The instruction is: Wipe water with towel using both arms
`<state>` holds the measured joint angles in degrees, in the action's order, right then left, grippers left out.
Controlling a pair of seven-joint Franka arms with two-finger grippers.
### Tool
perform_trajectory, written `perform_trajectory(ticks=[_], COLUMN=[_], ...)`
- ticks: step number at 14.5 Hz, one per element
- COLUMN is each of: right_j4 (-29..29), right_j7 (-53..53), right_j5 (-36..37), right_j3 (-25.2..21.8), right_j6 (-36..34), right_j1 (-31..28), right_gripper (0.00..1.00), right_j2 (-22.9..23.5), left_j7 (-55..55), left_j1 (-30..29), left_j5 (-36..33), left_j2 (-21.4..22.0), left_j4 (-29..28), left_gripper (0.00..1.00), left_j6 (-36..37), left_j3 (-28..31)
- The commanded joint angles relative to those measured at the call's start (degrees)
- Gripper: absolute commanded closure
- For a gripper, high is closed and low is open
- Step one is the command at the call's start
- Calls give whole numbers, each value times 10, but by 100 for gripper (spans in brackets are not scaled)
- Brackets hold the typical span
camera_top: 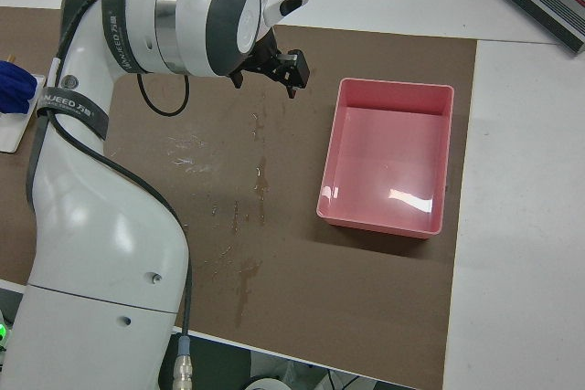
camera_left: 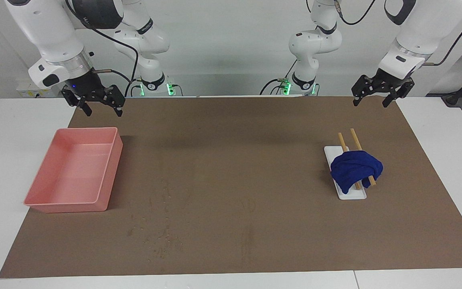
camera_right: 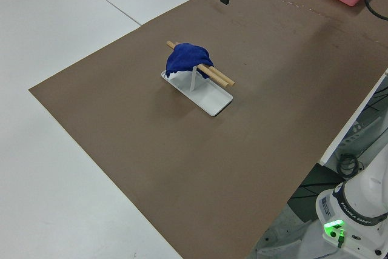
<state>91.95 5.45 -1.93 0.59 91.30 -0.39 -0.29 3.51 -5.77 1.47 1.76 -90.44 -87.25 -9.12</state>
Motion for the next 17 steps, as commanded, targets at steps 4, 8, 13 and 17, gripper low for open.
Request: perform_trajectory(ticks=[4, 8, 13, 17], right_j4=[8, 9, 12, 10], right_j7=[-30, -25, -26, -22], right_j5=[9, 11, 11, 10], right_j3=[2, 0, 2, 2], right_j6=[3, 8, 10, 12], right_j1=[-10, -8, -1, -3], right_gripper=[0, 0, 0, 0], right_j2=[-6, -6, -5, -5], left_j7=[3, -7, -26, -168], left_j1=[1, 1, 11, 37], left_j5=[6, 2, -78, -181], left_j2=[14, 15, 46, -24], left_j4=[-11, -18, -161, -179], left_gripper=[0, 0, 0, 0], left_j6=[2, -4, -234, -314], left_j3=[0, 1, -4, -4])
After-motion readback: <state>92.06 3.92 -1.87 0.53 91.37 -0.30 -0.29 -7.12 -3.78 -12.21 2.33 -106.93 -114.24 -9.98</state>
